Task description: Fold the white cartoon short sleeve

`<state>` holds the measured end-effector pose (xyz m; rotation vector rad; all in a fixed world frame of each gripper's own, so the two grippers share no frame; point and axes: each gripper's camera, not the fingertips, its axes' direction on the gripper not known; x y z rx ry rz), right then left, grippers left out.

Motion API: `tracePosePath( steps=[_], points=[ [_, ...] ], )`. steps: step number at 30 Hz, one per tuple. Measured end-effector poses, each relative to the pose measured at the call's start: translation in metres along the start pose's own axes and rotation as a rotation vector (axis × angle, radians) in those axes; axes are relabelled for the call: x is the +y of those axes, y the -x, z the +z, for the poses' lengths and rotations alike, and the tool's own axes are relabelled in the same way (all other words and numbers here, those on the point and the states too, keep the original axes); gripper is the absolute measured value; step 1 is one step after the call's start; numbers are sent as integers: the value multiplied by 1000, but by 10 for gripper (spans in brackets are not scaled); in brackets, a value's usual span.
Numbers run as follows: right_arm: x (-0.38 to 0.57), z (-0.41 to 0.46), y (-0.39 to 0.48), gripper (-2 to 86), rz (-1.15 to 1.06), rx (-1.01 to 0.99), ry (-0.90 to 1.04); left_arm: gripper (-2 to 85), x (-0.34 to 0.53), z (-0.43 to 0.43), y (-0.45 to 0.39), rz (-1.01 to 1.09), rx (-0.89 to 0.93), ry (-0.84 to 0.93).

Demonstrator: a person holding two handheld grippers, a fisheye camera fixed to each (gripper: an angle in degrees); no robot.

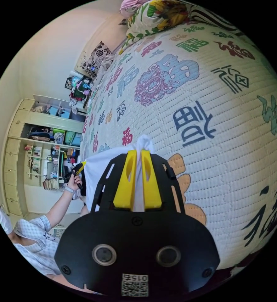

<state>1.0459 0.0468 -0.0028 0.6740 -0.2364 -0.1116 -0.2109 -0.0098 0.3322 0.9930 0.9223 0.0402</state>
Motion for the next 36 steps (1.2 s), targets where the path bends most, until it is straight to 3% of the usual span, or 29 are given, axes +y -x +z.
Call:
tracePosePath(
  steps=[4,11,15,21,32,36],
  points=[
    [38,-26,10,54,-86,29,24,37,41,-53,3,65,-130,-19],
    [136,-5,37,82,-188,134,308,68,154,-71,-7,132,-47,216],
    [153,20,31,86,-161,88,389,71,179,-51,-11,123,21,275],
    [157,28,15,19,-56,35,340,15,196,-48,-10,126,-23,288],
    [223,20,-42,1,408,-475,-114,10,227,-82,10,28,40,203],
    [236,29,-42,2,443,-353,-166,37,239,-87,9,47,-2,182]
  ],
)
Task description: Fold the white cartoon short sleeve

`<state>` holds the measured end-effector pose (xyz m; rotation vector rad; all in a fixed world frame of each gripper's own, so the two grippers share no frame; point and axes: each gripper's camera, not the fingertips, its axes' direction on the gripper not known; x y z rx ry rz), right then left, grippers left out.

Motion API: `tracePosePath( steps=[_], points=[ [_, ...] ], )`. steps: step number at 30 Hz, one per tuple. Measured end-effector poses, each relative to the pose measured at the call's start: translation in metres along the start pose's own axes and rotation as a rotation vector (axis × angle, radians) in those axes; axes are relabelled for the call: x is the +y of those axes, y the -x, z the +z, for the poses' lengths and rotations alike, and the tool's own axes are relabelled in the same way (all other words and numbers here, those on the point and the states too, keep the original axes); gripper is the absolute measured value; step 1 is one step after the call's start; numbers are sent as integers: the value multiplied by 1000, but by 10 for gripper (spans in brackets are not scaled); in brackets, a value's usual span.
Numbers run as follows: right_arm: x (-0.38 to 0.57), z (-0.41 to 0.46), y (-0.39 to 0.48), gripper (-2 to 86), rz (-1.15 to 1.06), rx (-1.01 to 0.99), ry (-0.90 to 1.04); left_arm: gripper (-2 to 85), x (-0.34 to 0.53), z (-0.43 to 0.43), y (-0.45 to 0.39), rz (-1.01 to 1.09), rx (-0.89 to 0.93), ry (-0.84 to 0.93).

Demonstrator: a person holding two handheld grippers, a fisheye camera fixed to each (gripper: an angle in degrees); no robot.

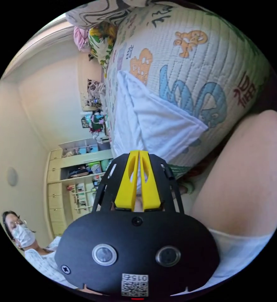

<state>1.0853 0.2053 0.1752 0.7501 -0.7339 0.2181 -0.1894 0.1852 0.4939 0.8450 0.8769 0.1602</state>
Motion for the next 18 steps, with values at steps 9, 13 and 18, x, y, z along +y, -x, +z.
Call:
tracePosePath(
  steps=[9,13,18],
  points=[
    [-19,80,45,76,-333,280,220,72,18,-1,-13,12,40,10],
    [-17,135,51,27,-361,278,421,13,25,-1,-26,58,9,76],
    [-1,143,61,12,-381,316,378,0,42,-22,-43,121,-22,63]
  ],
)
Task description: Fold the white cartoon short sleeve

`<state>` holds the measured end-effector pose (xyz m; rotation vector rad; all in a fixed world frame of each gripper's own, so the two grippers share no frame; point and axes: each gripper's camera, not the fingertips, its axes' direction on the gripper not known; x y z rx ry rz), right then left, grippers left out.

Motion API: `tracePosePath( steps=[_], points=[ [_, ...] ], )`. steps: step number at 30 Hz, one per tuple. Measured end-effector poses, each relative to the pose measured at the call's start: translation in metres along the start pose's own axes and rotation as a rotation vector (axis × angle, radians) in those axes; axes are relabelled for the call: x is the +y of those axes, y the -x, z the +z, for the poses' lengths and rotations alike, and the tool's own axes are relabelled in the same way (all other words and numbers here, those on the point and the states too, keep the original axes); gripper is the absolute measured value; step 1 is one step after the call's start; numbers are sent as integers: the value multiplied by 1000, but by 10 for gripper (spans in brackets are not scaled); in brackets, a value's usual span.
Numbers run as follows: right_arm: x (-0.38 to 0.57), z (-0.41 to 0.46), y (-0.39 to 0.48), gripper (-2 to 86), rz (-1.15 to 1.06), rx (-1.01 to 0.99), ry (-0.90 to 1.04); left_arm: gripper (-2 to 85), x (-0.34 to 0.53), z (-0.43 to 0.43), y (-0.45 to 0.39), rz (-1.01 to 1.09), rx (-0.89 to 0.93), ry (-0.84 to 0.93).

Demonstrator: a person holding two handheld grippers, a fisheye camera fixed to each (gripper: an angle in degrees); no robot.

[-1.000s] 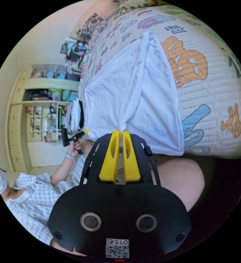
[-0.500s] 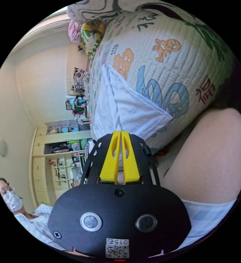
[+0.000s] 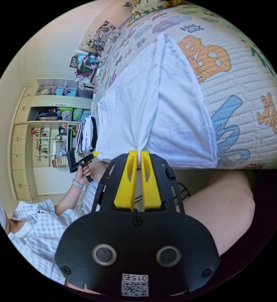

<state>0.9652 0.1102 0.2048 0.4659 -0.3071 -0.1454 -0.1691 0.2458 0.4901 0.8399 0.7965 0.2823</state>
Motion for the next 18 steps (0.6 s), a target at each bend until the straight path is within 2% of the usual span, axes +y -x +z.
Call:
tracePosePath(
  steps=[5,9,12,14,16,18],
  points=[
    [-13,49,14,15,49,87,105,5,12,24,2,-39,-96,106],
    [-22,71,38,33,31,142,119,27,22,21,4,-89,-38,83],
    [-20,72,77,51,-48,285,45,76,36,-1,-5,-66,-79,28],
    [-22,72,118,64,-83,481,-54,85,53,-31,-13,-50,-160,-93],
    [-25,76,155,63,-151,535,-183,84,64,-51,-14,-79,-232,-173],
    [-38,95,196,61,-273,502,-233,84,70,-62,-9,-117,-270,-212]
  ],
)
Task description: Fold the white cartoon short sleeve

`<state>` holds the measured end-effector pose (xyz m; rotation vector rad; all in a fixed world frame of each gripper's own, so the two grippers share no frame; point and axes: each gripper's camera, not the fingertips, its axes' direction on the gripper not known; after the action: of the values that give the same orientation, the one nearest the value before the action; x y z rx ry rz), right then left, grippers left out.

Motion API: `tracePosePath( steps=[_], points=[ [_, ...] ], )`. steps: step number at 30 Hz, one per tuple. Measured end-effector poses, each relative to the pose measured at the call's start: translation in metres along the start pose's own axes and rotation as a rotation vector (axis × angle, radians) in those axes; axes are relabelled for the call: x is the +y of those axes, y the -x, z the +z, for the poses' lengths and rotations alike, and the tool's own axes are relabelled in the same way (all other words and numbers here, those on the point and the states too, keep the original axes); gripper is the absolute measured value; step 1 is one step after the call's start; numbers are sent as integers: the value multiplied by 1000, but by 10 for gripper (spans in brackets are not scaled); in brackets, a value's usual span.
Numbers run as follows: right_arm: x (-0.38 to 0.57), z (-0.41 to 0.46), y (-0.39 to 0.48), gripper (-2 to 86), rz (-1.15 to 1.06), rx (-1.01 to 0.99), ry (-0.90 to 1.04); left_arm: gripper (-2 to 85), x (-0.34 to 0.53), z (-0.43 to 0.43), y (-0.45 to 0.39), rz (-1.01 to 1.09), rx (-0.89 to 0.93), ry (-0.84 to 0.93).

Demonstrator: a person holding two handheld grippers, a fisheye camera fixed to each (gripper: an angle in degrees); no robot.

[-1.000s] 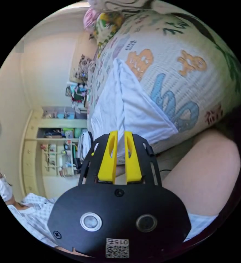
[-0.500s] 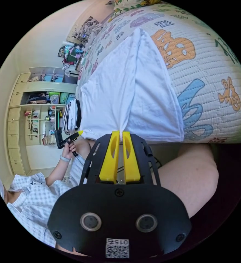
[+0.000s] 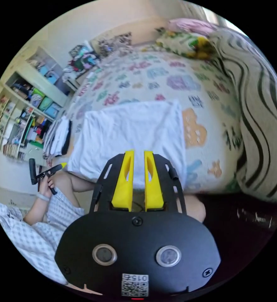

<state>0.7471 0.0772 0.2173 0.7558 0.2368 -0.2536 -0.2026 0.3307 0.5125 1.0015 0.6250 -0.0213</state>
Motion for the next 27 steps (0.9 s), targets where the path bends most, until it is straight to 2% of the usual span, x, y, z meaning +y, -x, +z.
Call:
tracePosePath(
  steps=[5,7,14,18,21,24,27],
  points=[
    [-97,76,126,71,-231,-178,94,90,3,11,23,-127,91,31],
    [-130,109,168,75,-290,-181,148,93,5,12,21,-133,82,36],
    [-237,237,301,102,-478,43,391,113,9,8,3,-107,-5,23],
    [-266,290,335,99,-507,134,537,102,14,0,-2,-110,-35,-20],
    [-277,322,350,67,-530,247,620,103,10,21,-5,-91,29,124],
    [-285,334,359,31,-529,250,649,59,9,26,0,-155,35,127],
    [-293,334,370,9,-558,258,641,3,10,29,4,-171,159,109]
  ],
)
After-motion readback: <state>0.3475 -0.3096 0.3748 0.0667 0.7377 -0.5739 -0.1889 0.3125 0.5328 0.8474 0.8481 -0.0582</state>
